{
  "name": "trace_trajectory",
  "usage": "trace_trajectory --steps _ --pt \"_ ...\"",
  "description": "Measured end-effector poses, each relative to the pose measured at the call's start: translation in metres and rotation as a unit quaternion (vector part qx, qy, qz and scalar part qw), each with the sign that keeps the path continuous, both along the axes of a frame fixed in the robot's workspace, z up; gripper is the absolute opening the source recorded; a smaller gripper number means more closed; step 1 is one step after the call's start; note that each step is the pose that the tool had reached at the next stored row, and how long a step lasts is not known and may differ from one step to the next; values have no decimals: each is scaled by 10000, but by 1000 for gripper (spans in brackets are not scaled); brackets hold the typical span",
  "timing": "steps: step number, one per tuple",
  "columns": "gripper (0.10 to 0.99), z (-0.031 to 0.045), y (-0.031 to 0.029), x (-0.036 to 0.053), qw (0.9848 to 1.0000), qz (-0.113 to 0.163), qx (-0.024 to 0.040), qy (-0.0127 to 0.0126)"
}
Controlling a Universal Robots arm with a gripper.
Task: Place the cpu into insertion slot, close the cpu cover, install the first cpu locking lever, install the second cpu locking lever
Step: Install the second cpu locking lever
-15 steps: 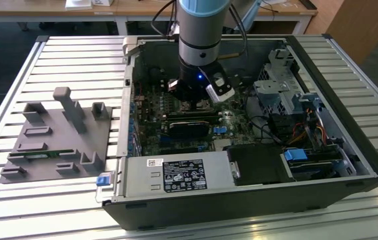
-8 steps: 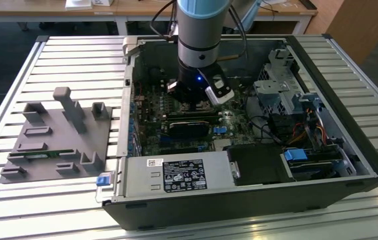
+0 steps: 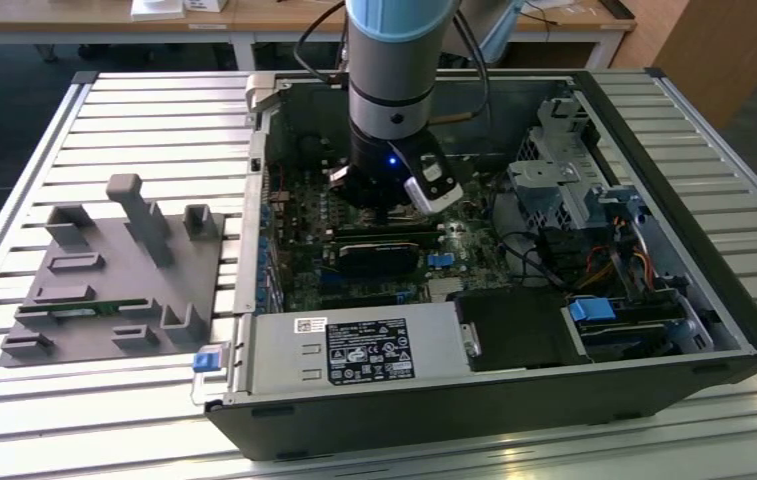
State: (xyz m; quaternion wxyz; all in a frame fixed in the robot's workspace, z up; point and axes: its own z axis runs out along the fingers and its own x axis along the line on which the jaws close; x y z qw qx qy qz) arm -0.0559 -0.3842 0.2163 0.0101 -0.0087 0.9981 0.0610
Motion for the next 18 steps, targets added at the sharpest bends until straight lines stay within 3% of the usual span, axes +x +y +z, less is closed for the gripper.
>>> trace_trajectory --steps 9,12,18 --pt "106 -62 -1 -33 10000 -1 22 1" --pt "106 -75 -4 -32 10000 0 61 1" --pt "106 -75 -87 -59 9998 0 182 -6"
